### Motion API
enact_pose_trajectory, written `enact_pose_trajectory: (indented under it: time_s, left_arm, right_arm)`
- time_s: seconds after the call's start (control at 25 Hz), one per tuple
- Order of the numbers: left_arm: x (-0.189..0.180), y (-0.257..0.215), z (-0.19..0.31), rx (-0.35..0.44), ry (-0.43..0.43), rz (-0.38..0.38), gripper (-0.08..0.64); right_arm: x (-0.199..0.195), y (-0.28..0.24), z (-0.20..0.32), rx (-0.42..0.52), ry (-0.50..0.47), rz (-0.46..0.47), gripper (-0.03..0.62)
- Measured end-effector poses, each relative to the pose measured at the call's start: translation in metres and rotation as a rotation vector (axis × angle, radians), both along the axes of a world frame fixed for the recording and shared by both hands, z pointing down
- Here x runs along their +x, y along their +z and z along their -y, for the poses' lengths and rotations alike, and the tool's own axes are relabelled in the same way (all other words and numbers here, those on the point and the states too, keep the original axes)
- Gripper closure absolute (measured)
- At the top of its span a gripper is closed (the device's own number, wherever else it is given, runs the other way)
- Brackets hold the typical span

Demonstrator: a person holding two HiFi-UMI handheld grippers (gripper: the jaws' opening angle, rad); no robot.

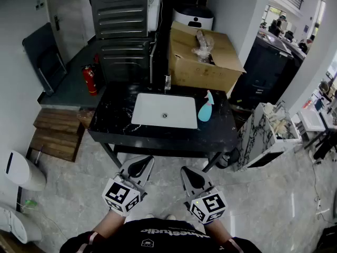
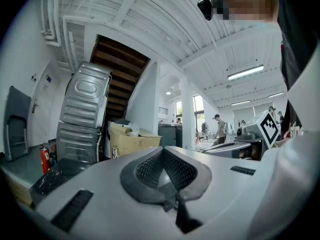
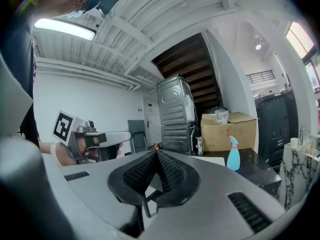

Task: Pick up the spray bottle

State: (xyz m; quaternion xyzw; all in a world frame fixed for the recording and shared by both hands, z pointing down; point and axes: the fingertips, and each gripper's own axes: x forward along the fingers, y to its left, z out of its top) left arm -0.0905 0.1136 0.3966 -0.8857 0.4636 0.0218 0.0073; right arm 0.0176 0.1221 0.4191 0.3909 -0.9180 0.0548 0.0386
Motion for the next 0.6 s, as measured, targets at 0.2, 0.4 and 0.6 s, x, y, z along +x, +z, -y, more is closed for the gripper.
enact_pose_trajectory:
  time_s: [0.2,0.4,0.6]
  left_arm:
    - [0.008,-0.001,-0.003,0.001,0.004,-0.002,0.545]
    - [0.013,-0.003,-0.004,0.009,0.000,-0.005,0.545]
    - [0.017,-0.003,-0.003,0.007,-0.002,-0.004,0.545]
  right_arm:
    - [0.001,0.000,-0.005,0.007,-0.011,-0.005,0.555]
    - [0.006,-0.001,-0.005,0.015,-0.011,-0.008,0.555]
    - [0.015,-0.003,-0.002,0.019,0.011,0.013,0.555]
